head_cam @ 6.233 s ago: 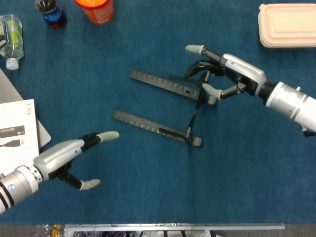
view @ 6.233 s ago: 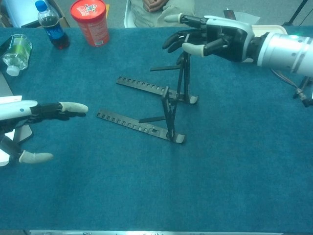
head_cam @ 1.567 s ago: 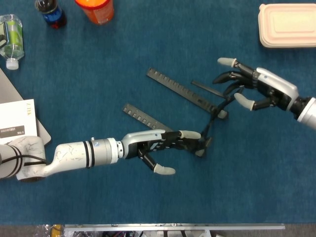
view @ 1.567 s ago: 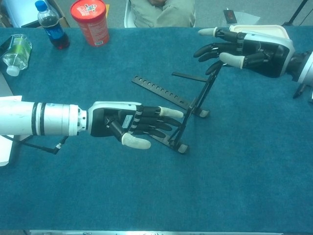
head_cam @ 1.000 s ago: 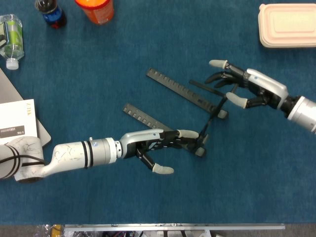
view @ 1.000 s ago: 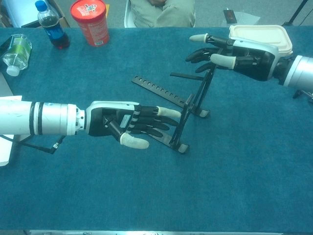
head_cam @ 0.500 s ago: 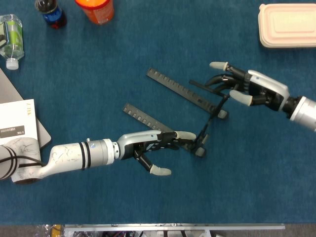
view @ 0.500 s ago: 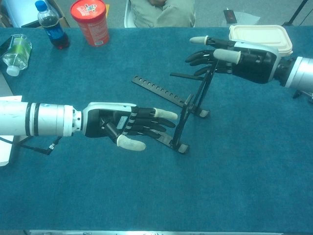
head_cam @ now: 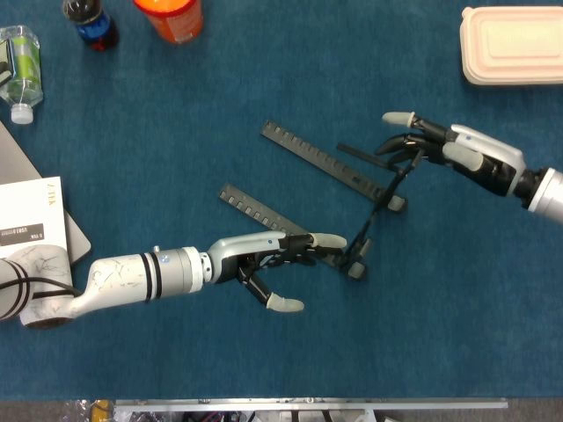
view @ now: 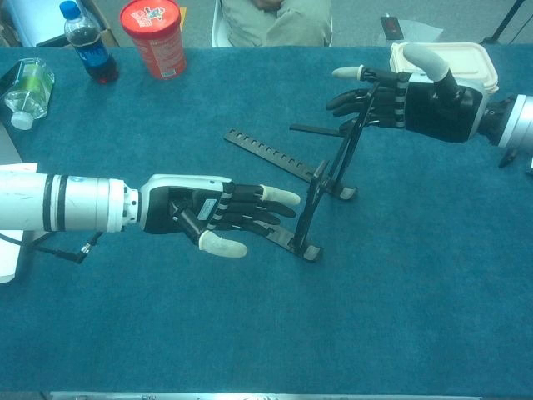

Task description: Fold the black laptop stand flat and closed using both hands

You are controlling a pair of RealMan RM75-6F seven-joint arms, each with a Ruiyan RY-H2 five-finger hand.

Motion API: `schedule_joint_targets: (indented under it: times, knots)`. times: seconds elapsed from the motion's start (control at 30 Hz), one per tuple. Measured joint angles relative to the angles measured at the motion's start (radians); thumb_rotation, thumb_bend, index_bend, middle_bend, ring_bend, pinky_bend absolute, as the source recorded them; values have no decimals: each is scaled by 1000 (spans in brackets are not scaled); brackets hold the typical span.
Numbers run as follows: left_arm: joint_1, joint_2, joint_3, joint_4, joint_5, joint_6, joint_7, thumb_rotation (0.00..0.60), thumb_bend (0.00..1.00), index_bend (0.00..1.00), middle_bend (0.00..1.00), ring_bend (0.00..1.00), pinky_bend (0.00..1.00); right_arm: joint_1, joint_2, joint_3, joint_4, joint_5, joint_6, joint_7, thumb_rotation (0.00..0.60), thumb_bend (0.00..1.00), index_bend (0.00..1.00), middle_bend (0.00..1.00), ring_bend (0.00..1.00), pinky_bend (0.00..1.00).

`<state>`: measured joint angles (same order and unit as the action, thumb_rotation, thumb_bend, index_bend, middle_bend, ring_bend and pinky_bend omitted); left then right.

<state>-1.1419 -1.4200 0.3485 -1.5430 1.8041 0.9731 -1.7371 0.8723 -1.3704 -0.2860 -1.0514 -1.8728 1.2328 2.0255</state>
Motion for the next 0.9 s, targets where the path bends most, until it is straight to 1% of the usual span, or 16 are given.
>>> schedule_joint_targets:
  times: [0.23, 0.57, 0.8, 0.9]
  knots:
    - [1, 1, -1, -4, -2, -7, 8, 600, 284, 0, 33, 0, 13, 2, -21, -21, 38, -8, 19, 32, 137, 120, 0, 226, 128, 145]
    - [1, 0, -2, -2, -1, -11, 10, 600, 285, 0, 33, 0, 14, 5, 1, -41, 7, 5, 2, 18, 135, 118, 0, 225, 128, 145]
    - [-1, -2, -1, 0, 1, -17, 9, 600, 284, 0, 33, 0, 13, 6, 9, -55, 7, 4, 5, 35, 137, 117, 0, 225, 121, 145]
    - [-1, -3, 0, 0, 2, -18, 8, 600, 285, 0, 31, 0, 14, 6, 11, -52, 9, 10, 7, 34, 135, 117, 0, 225, 120, 145]
